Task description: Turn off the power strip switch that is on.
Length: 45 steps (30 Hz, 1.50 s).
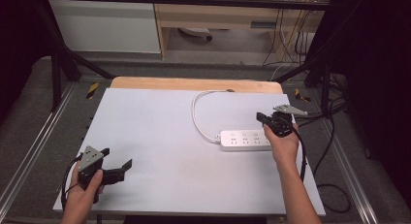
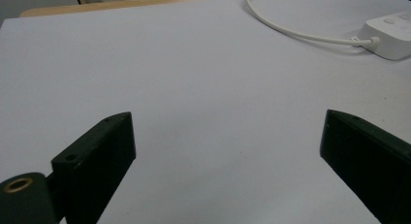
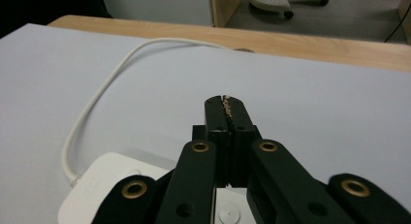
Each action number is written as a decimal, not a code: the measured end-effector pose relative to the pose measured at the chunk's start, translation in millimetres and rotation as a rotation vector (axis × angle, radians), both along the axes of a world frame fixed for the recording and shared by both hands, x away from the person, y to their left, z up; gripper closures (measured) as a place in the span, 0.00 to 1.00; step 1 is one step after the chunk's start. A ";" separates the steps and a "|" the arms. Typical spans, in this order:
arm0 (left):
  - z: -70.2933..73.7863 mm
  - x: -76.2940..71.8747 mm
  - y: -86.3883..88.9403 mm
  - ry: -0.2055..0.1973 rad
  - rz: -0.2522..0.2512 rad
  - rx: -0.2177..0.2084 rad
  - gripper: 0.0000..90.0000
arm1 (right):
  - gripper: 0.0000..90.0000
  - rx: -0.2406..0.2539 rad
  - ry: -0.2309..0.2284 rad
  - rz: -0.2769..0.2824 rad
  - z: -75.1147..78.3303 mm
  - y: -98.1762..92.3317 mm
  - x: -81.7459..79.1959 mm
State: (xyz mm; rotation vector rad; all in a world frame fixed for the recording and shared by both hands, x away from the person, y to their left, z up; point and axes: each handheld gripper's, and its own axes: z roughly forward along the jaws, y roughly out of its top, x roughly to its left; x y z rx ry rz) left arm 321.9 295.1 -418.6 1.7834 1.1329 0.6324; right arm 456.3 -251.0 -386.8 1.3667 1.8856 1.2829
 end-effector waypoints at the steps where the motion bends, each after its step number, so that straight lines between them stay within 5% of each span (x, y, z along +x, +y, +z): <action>1: 0.1 0.0 0.4 -0.001 0.001 0.000 0.06 | 1.00 -0.006 0.009 -0.001 -2.0 0.4 1.6; 6: 0.8 -0.8 0.1 -0.004 -0.001 0.000 0.06 | 1.00 -0.033 0.073 0.009 -11.7 6.6 6.4; 11: 0.7 -1.0 0.0 -0.003 -0.003 0.004 0.06 | 1.00 -0.031 0.104 0.027 -17.0 13.3 5.5; 16: 0.9 -1.0 0.7 -0.007 0.001 0.001 0.06 | 1.00 -0.080 0.127 0.057 -20.8 23.7 3.6; 45: -1.2 -0.5 1.2 0.005 0.006 0.010 0.06 | 1.00 -0.084 0.141 0.075 -44.9 32.9 -2.0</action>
